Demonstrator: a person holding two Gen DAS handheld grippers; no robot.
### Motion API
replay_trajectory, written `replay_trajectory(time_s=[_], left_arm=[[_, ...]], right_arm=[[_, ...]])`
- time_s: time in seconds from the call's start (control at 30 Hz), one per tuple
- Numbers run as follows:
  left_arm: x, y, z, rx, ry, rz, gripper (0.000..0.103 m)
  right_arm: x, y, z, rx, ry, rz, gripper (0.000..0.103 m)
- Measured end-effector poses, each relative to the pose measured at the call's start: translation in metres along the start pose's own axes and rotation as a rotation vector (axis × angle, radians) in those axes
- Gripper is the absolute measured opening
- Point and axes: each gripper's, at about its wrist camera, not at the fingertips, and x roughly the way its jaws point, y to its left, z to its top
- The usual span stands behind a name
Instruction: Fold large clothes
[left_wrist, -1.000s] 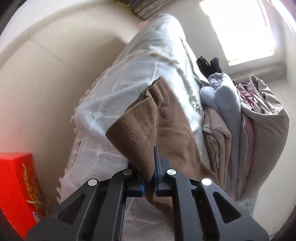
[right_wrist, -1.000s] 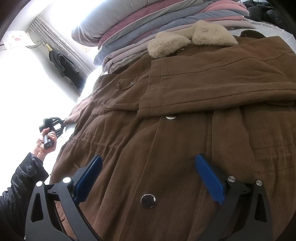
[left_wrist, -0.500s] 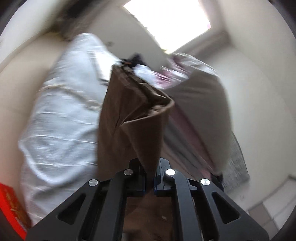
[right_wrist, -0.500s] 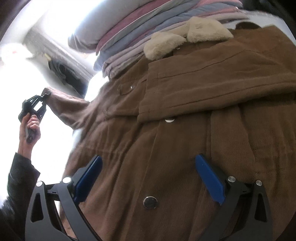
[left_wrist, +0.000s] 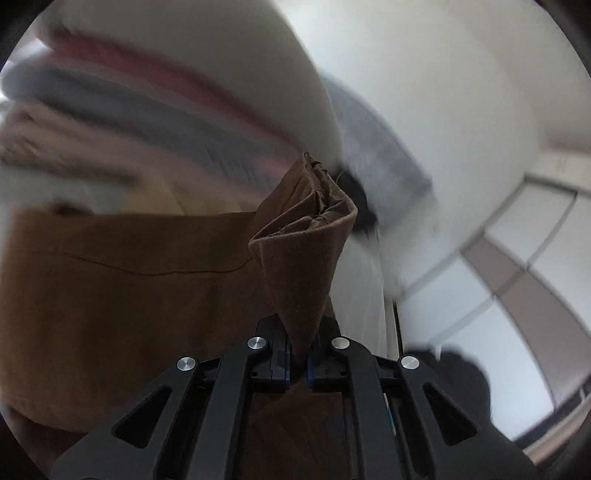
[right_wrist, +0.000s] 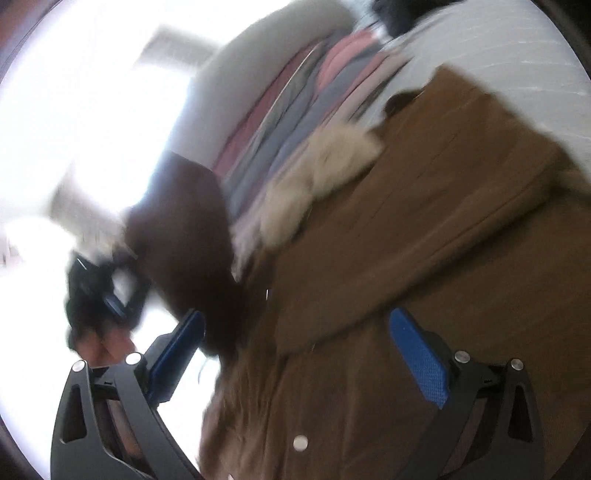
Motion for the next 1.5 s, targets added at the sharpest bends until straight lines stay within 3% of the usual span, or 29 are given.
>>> replay_trajectory(time_s=[0.07,0.17,0.23,0.37,0.43,0.5,0.57,0.63,0.77,0.87,1.0,1.07,1.17,1.3,1.4,1.43,1.5], left_arm=[[0.057,-0.006,-0.031,0.052,0.116,0.046,0.005],[0.126,0.008,-0.072,0.051,0.292,0.142,0.005],[0.147,0.013,-0.087,0.047,0.337,0.199,0.006],[0.154,0.016,-0.076,0.064,0.360,0.226,0.010],[0.151,0.003,-0.073,0.095,0.372,0.230,0.019],[0.139,-0.010,-0.068,0.111,0.326,0.158,0.054],[0.127,-0.015,-0.071,0.117,0.272,0.102,0.063],[0.139,-0.028,-0.076,0.127,0.283,0.082,0.066],[0.174,-0.017,-0.094,0.097,0.388,0.123,0.074],[0.172,-0.013,-0.093,0.080,0.387,0.110,0.074],[0.124,-0.018,-0.082,0.040,0.364,0.069,0.075],[0.078,-0.019,-0.083,0.050,0.340,0.048,0.076],[-0.007,-0.011,-0.094,0.034,0.309,0.056,0.081],[-0.142,0.022,-0.127,-0.013,0.238,0.124,0.090],[-0.222,0.062,-0.164,-0.080,0.211,0.205,0.092],[-0.244,0.079,-0.178,-0.125,0.209,0.231,0.092],[-0.273,0.107,-0.202,-0.216,0.195,0.263,0.092]], right_arm=[[-0.017,-0.019,0.009,0.086,-0.054,0.007,0.097],[-0.029,-0.035,0.013,0.171,-0.081,0.029,0.097],[-0.031,-0.038,0.016,0.187,-0.078,0.045,0.097],[-0.031,-0.030,0.017,0.172,-0.061,0.064,0.097],[-0.034,-0.027,0.016,0.166,-0.067,0.066,0.097],[-0.035,-0.026,0.017,0.172,-0.087,0.064,0.097],[-0.038,-0.027,0.016,0.186,-0.107,0.065,0.097],[-0.041,-0.030,0.017,0.199,-0.119,0.063,0.097],[-0.035,-0.032,0.017,0.201,-0.102,0.055,0.097],[-0.027,-0.031,0.017,0.187,-0.079,0.042,0.097],[-0.027,-0.026,0.019,0.160,-0.076,0.036,0.097],[-0.032,-0.019,0.022,0.131,-0.077,0.042,0.097],[-0.045,0.003,0.026,0.041,-0.015,0.053,0.097],[-0.100,0.035,0.013,-0.213,0.078,0.035,0.097],[-0.157,0.016,-0.010,-0.335,0.122,-0.056,0.097],[-0.177,-0.005,-0.016,-0.324,0.148,-0.116,0.097],[-0.206,-0.045,-0.021,-0.230,0.180,-0.156,0.097]])
